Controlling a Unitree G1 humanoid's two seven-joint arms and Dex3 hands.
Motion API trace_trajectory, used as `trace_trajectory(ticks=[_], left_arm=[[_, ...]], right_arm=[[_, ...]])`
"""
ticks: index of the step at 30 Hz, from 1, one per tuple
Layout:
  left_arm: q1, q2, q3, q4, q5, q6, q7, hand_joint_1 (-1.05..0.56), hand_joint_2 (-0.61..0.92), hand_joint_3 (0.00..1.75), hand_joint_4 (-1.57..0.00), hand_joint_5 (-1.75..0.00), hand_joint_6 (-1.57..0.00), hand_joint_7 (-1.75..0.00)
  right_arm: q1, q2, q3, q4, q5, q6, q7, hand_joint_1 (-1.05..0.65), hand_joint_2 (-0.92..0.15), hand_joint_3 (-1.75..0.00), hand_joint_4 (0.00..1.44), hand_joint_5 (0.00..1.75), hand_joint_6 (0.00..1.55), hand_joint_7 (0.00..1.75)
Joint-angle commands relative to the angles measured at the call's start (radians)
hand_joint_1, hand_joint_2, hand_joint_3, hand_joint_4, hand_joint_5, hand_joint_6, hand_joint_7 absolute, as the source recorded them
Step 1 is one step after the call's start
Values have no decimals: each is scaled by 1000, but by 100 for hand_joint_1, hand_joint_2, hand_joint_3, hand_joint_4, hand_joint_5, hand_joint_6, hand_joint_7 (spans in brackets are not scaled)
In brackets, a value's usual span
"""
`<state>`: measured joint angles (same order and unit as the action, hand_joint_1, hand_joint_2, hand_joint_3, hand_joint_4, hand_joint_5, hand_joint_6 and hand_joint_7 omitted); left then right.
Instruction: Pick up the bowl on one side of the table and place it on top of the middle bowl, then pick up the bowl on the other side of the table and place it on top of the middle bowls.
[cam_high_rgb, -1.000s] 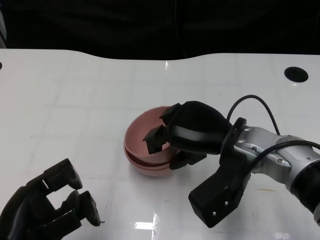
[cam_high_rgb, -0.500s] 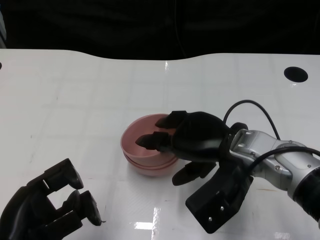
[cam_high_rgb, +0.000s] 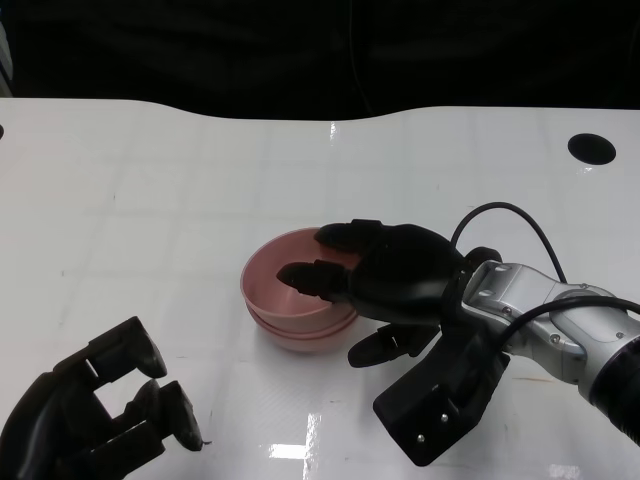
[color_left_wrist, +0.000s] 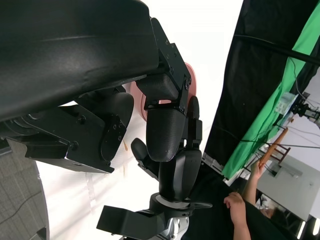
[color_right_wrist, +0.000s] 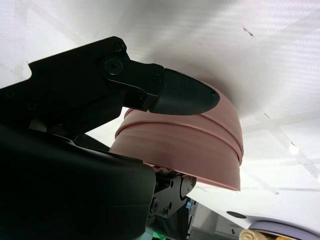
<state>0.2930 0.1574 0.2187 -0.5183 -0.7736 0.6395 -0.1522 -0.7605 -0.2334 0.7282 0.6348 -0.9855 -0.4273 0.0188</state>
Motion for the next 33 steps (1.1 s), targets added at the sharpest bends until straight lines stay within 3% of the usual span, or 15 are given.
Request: trace_trajectory(ticks=[1, 9, 13, 19, 22, 24, 28, 30, 33], left_arm=[[1, 8, 0, 11, 13, -15, -10, 8, 74, 137, -84, -175, -74, -175], [1, 7, -3, 20, 14, -28, -19, 8, 74, 138, -84, -175, -75, -175], [-7, 9, 2, 37, 6, -32, -29, 6, 74, 139, -84, -175, -74, -175], [-11, 11, 8, 42, 2, -21, -19, 8, 74, 138, -84, -175, -74, -175], [-15, 14, 11, 46, 2, -18, -19, 8, 75, 137, -86, -175, -75, -175], [-15, 14, 13, 43, 1, -14, -16, 9, 76, 136, -86, -175, -75, -175], [-12, 15, 16, 35, -4, -7, -14, 9, 77, 136, -87, -175, -75, -175], [-12, 18, 17, 36, -4, -6, -17, 9, 78, 135, -87, -175, -75, -175], [-10, 22, 16, 37, 3, -12, -29, 9, 79, 134, -87, -175, -75, -175]], right_arm=[[11, -26, 6, -23, -7, 7, 6, -105, -92, -83, 0, 0, 0, 0], [12, -37, 10, -46, -10, 14, 6, -105, -92, -84, 0, 0, 0, 0], [16, -105, -78, -203, 60, -35, -2, -101, -92, -78, 0, 0, 0, 0], [88, -152, -167, -334, 118, -57, -27, -96, -92, -68, 0, 0, 0, 0], [148, -147, -231, -349, 188, -118, -111, -87, -92, -51, 0, 0, 6, 3], [188, -126, -268, -301, 242, -196, -210, -78, -92, -38, 7, 4, 18, 6], [250, -69, -344, -179, 420, -365, -297, -60, -92, -27, 33, 14, 44, 10], [279, -44, -380, -160, 465, -399, -325, -54, -92, -22, 48, 17, 54, 10], [327, -16, -425, -180, 514, -400, -329, -47, -92, -23, 59, 21, 61, 11]])
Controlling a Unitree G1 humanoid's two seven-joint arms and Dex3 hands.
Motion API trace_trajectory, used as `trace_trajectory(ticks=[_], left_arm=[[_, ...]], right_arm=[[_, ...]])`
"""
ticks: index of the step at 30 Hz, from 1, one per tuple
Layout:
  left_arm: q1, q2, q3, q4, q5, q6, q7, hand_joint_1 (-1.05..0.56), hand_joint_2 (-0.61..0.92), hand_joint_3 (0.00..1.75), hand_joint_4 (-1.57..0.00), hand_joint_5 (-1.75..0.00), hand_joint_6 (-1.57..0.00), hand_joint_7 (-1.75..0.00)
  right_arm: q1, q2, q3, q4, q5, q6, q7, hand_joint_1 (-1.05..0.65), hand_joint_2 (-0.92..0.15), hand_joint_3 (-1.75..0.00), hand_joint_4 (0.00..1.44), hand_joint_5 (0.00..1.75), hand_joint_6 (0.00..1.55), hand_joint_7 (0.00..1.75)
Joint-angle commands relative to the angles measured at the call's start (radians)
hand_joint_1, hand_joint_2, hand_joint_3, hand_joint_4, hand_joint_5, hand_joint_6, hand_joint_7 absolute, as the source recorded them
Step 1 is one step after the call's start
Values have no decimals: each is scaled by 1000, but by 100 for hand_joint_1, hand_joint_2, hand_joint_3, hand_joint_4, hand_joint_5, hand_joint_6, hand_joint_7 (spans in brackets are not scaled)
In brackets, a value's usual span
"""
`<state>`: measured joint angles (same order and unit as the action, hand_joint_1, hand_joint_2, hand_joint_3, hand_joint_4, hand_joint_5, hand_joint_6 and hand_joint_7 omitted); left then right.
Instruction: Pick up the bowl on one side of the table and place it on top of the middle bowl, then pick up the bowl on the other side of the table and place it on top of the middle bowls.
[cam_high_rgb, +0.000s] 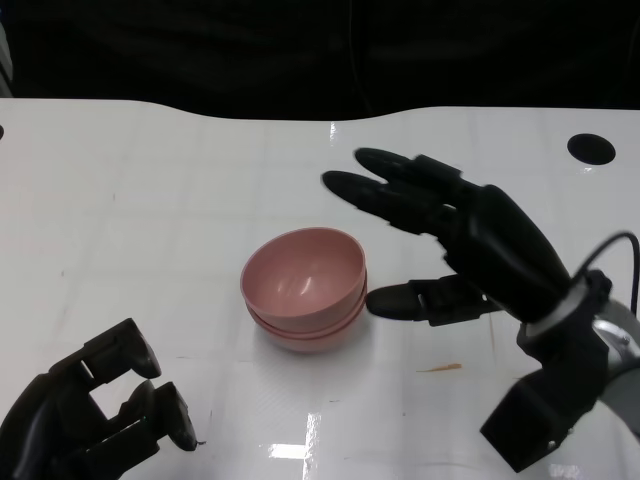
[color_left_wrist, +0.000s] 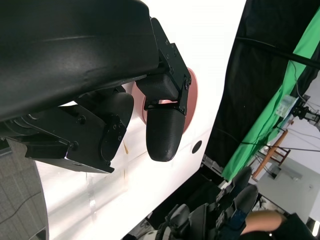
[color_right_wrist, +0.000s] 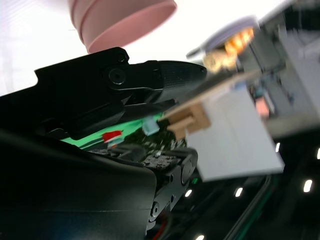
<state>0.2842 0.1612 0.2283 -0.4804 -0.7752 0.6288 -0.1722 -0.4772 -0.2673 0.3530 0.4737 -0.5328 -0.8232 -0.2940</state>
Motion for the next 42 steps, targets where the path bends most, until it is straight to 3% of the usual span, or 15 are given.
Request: trace_trajectory(ticks=[1, 5, 7, 8, 9, 11, 13, 15, 19, 24, 34, 42], left_arm=[[-1, 21, 6, 1, 9, -6, -13, 9, 79, 134, -87, -175, -75, -175], [-5, 20, 11, 3, 5, 1, -6, 9, 78, 134, -86, -175, -74, -175], [-6, 21, 13, 1, 2, 7, -2, 9, 78, 134, -85, -175, -75, -175], [-5, 23, 14, 2, 2, 8, -4, 8, 77, 134, -85, -175, -75, -175], [-5, 25, 15, 3, 4, 7, -7, 8, 77, 135, -84, -175, -74, -175], [-4, 27, 17, 8, 6, 1, -17, 9, 77, 135, -84, -175, -73, -175], [-3, 30, 18, 11, 7, -4, -26, 9, 77, 135, -83, -175, -73, -175], [-3, 33, 20, 10, 8, -3, -26, 9, 77, 135, -83, -175, -73, -175], [-4, 33, 21, 6, 8, 4, -15, 9, 77, 136, -83, -175, -73, -175], [-8, 37, 28, 17, -1, 1, -30, 9, 77, 136, -84, -175, -73, -175], [-4, 39, 31, 25, 3, -8, -47, 9, 76, 136, -85, -175, -74, -175], [-1, 34, 26, 23, 11, -18, -47, 9, 77, 136, -85, -175, -75, -175]], right_arm=[[81, 34, -73, -51, 112, 21, 0, -44, -92, -20, 68, 25, 67, 12], [209, 70, -123, -210, 372, 176, 152, -31, -92, -21, 100, 50, 95, 13], [256, 87, -142, -291, 485, 269, 225, -21, -90, -33, 106, 95, 121, 14], [287, 92, -154, -350, 537, 353, 255, -19, -89, -37, 106, 106, 125, 15], [313, 95, -165, -400, 584, 428, 283, -15, -75, -75, 100, 143, 114, 66], [362, 104, -188, -502, 736, 602, 349, -12, -58, -112, 95, 166, 89, 130], [404, 91, -219, -603, 931, 799, 424, -11, -51, -122, 92, 173, 73, 162], [432, 80, -250, -676, 1061, 944, 463, -11, -48, -123, 90, 174, 68, 172], [499, 79, -333, -758, 1287, 1134, 525, -4, -44, -129, 87, 175, 69, 170], [573, 127, -399, -724, 1391, 1142, 660, -5, -49, -121, 82, 175, 69, 162], [678, 224, -472, -688, 1376, 1118, 695, -4, -51, -122, 78, 175, 71, 155], [680, 209, -513, -649, 1331, 1124, 723, -5, -63, -106, 82, 175, 78, 143]])
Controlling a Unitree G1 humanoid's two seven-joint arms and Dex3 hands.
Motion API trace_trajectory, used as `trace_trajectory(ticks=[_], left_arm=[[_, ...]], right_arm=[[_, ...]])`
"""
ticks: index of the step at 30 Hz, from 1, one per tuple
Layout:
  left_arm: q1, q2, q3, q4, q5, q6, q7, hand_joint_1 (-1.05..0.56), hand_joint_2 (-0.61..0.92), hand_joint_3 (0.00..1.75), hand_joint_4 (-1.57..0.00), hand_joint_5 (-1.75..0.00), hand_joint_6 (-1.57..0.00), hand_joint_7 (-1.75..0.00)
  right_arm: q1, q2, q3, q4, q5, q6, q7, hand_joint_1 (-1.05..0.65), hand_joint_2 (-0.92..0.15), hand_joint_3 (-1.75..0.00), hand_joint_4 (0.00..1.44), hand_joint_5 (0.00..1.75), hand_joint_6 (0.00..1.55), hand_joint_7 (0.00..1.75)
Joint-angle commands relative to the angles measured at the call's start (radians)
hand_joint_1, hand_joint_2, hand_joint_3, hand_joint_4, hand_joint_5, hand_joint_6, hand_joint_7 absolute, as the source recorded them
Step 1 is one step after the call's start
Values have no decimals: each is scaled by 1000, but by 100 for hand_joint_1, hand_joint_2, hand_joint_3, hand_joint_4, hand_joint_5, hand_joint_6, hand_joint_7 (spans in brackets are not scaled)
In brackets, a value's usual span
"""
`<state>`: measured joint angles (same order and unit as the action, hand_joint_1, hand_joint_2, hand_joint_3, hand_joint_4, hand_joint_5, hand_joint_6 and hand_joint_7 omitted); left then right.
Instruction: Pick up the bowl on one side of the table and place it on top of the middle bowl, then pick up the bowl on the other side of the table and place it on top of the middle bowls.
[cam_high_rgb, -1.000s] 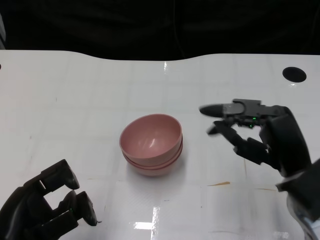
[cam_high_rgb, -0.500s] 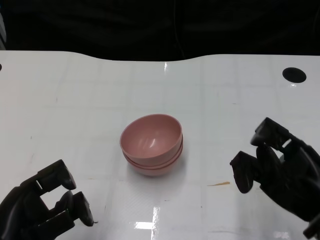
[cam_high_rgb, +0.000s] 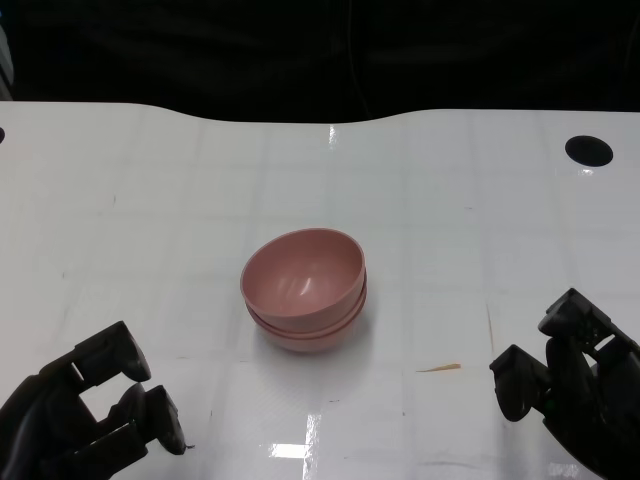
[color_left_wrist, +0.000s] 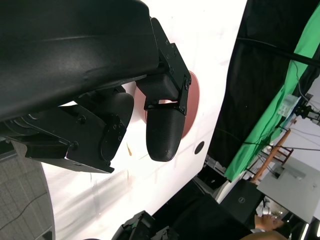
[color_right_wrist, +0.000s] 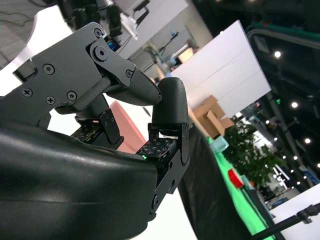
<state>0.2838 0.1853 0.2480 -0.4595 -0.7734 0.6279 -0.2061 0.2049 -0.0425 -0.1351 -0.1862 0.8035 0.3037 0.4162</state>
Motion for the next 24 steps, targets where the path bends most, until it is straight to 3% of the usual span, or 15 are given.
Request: trace_trajectory(ticks=[1, 6, 13, 24], left_arm=[[-1, 11, 7, 3, 8, -17, -14, 9, 77, 136, -86, -175, -75, -175], [1, 11, 6, 7, 11, -28, -22, 8, 76, 136, -86, -175, -75, -175], [6, 3, 9, -8, -1, -22, -9, 7, 77, 137, -88, -175, -76, -175], [38, 3, 19, -30, -5, -65, -38, 8, 74, 141, -94, -175, -83, -175]], right_arm=[[-3, -13, -26, 12, -8, -3, 12, -4, -64, -105, 82, 175, 79, 142], [-7, -7, -39, 35, 2, 7, 29, -2, -67, -101, 81, 175, 82, 134], [-1, 4, -64, 56, 18, 0, 54, -1, -54, -129, 84, 175, 78, 144], [-4, 13, -86, 112, 6, -32, 142, -5, -49, -128, 86, 175, 82, 138]])
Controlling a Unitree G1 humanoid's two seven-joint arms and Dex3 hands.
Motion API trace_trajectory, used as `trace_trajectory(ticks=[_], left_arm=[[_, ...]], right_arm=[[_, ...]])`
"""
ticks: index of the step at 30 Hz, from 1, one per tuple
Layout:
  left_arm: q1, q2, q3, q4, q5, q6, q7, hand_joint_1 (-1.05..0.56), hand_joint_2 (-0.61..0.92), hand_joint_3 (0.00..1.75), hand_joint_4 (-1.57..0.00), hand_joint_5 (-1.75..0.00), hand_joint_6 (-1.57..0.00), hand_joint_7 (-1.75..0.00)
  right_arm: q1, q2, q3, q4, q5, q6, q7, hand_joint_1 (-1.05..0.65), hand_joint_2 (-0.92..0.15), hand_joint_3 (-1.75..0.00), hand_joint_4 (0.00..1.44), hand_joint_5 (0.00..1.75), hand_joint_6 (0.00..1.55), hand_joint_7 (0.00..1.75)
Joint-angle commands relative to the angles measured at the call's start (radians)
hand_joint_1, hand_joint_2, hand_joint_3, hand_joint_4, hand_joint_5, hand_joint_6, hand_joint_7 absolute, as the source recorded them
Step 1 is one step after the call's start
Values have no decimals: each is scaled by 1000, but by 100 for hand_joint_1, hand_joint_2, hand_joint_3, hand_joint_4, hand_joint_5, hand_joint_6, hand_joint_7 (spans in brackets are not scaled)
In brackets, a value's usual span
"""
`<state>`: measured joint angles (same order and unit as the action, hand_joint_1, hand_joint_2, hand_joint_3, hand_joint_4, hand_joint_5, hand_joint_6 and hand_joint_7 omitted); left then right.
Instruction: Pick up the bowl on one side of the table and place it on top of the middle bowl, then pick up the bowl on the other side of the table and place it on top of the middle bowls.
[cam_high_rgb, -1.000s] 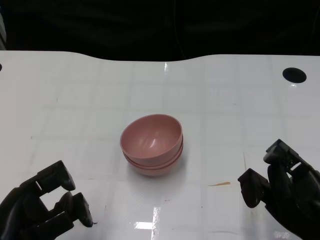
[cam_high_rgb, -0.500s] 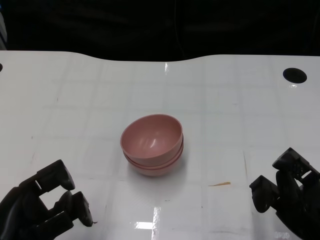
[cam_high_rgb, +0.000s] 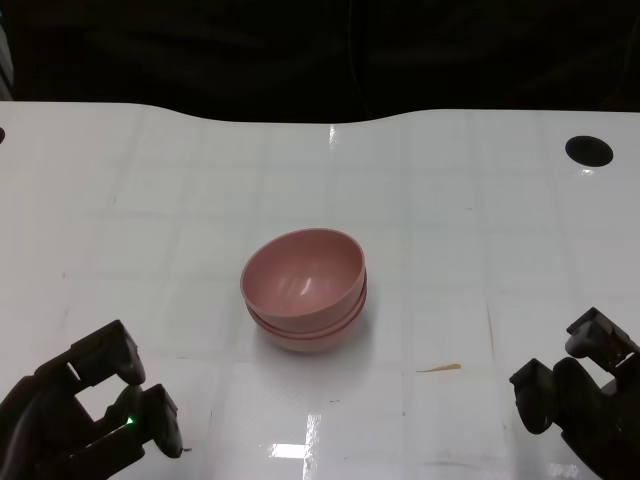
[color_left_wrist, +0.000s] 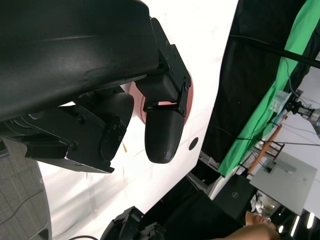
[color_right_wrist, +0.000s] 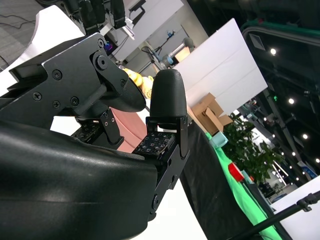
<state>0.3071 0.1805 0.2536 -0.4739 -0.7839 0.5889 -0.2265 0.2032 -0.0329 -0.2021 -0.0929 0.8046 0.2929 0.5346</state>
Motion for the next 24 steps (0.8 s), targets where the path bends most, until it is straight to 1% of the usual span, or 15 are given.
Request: trace_trajectory(ticks=[1, 3, 4, 5, 8, 10, 13, 15, 16, 18, 22, 24], left_arm=[[17, 9, 13, -17, 6, -31, -20, 7, 73, 140, -93, -175, -83, -175], [20, 9, 13, -14, 4, -37, -24, 6, 73, 140, -93, -175, -82, -175], [21, 9, 13, -12, 3, -40, -26, 6, 73, 140, -93, -175, -82, -175], [21, 9, 13, -11, 2, -42, -28, 6, 73, 140, -93, -175, -82, -175], [16, 8, 11, -3, 8, -51, -32, 6, 72, 140, -94, -175, -82, -175], [11, 8, 11, 3, 6, -53, -32, 6, 72, 141, -94, -175, -82, -175], [17, 7, 6, 6, 15, -65, -33, 5, 72, 141, -94, -175, -81, -175], [19, -2, 8, 6, 7, -61, -28, 5, 72, 141, -94, -175, -81, -175], [19, -4, 8, 3, 7, -56, -20, 6, 72, 141, -94, -175, -82, -175], [20, -1, 4, -2, 19, -55, -14, 8, 73, 142, -94, -175, -82, -175], [18, 1, 2, -11, 26, -48, -4, 10, 77, 141, -94, -175, -82, -175], [15, 1, 3, -13, 24, -45, -2, 9, 79, 138, -93, -175, -80, -175]], right_arm=[[-3, 4, -20, 24, 5, -25, 31, -5, -50, -128, 86, 175, 82, 137], [-8, 4, -22, 36, 6, -28, 45, -5, -51, -127, 85, 175, 82, 137], [-10, 4, -23, 43, 7, -29, 52, -7, -53, -121, 86, 175, 83, 133], [-12, 3, -24, 47, 7, -29, 57, -8, -55, -118, 86, 175, 84, 132], [-8, 9, -23, 34, -12, -32, 28, -6, -57, -110, 88, 172, 89, 124], [-9, 8, -22, 31, -18, -31, 21, -5, -54, -115, 89, 171, 91, 122], [-13, 7, -24, 42, -14, -32, 38, -5, -52, -118, 88, 172, 90, 125], [-5, 13, -22, 36, -23, -38, 34, -7, -61, -103, 88, 172, 90, 123], [-1, 16, -21, 30, -27, -40, 27, -7, -63, -98, 88, 172, 90, 124], [3, 21, -20, 25, -34, -43, 21, -6, -65, -93, 88, 172, 90, 124], [-3, 20, -22, 27, -41, -37, 16, -4, -64, -96, 90, 171, 93, 119], [-9, 20, -25, 36, -38, -36, 20, -3, -58, -108, 90, 171, 93, 121]])
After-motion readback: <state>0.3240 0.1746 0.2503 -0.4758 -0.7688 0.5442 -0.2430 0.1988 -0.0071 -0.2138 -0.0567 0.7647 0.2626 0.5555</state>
